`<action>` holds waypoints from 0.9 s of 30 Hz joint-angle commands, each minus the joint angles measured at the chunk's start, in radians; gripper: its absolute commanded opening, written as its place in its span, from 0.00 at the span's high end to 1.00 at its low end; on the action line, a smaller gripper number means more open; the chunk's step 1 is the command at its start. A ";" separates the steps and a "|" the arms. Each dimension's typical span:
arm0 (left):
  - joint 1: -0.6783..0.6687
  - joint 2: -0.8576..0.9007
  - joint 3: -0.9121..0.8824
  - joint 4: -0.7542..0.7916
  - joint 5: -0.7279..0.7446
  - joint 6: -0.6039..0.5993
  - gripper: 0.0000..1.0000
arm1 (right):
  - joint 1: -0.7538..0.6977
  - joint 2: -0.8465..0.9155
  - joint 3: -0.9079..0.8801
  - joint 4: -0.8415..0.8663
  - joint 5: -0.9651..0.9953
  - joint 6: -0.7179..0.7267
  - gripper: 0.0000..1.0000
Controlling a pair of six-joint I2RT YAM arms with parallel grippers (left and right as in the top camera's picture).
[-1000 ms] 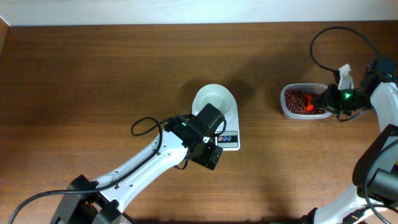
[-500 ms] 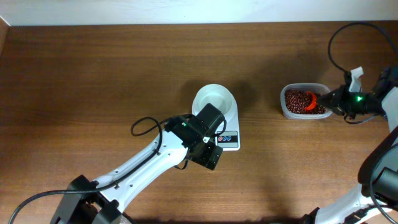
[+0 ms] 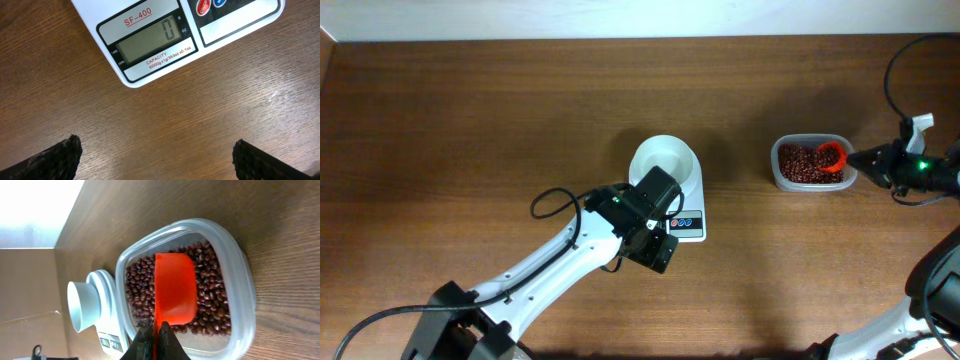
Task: Scoop item into bowl and weigh 50g on scale
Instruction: 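Drag the scoop through the beans toward the tub's right edge, filling it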
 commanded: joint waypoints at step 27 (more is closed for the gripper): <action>-0.003 -0.010 -0.007 0.001 -0.010 0.002 0.01 | -0.019 0.006 -0.011 -0.011 0.064 -0.012 0.96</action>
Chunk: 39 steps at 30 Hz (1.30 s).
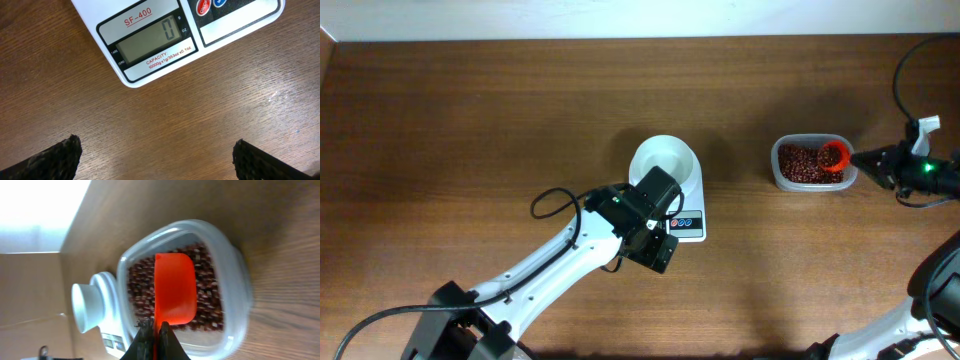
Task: Scoop item into bowl and weigh 50g on scale
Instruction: 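Drag the scoop through the beans toward the tub's right edge, filling it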
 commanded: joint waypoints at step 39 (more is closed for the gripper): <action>-0.003 -0.010 -0.007 0.001 -0.010 0.002 0.01 | 0.050 0.006 -0.011 0.012 -0.010 -0.008 0.96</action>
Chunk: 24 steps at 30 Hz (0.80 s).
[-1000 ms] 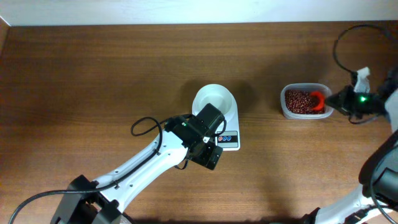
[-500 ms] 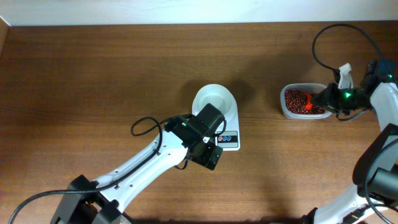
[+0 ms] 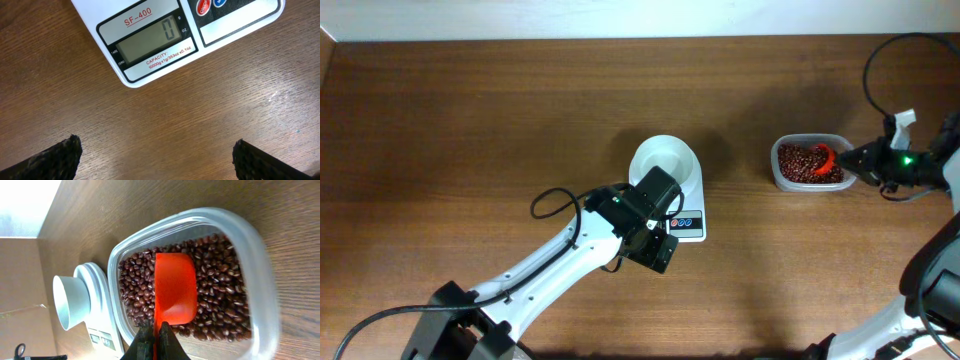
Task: Scoop item into bowl and weigh 50g on scale
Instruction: 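Drag the scoop through the beans toward the tub's right edge, filling it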
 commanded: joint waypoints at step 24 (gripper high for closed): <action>-0.003 -0.010 -0.006 0.000 -0.010 0.001 0.01 | -0.136 0.005 -0.011 -0.081 -0.296 -0.032 0.96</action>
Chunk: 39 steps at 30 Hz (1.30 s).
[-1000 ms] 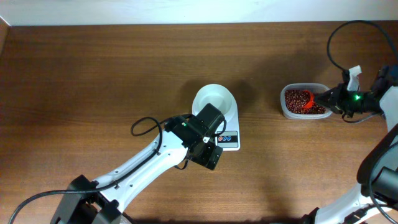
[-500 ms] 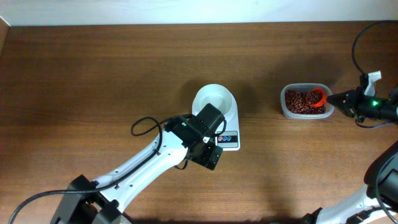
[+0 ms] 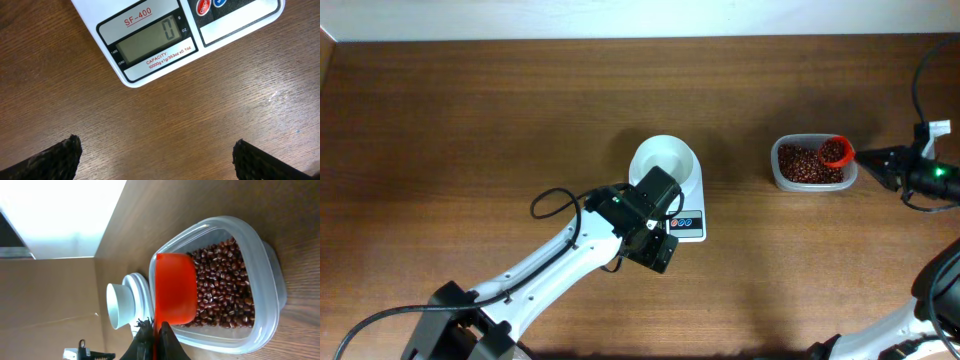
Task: Scoop item into bowl and weigh 50g on scale
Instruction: 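Drag the scoop through the beans toward the tub's right edge, filling it, then lift the filled scoop with the right gripper over the white bowl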
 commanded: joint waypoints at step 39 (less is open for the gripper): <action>-0.003 -0.010 -0.006 0.000 -0.010 0.002 0.01 | 0.590 0.005 -0.011 0.122 -0.252 0.215 0.96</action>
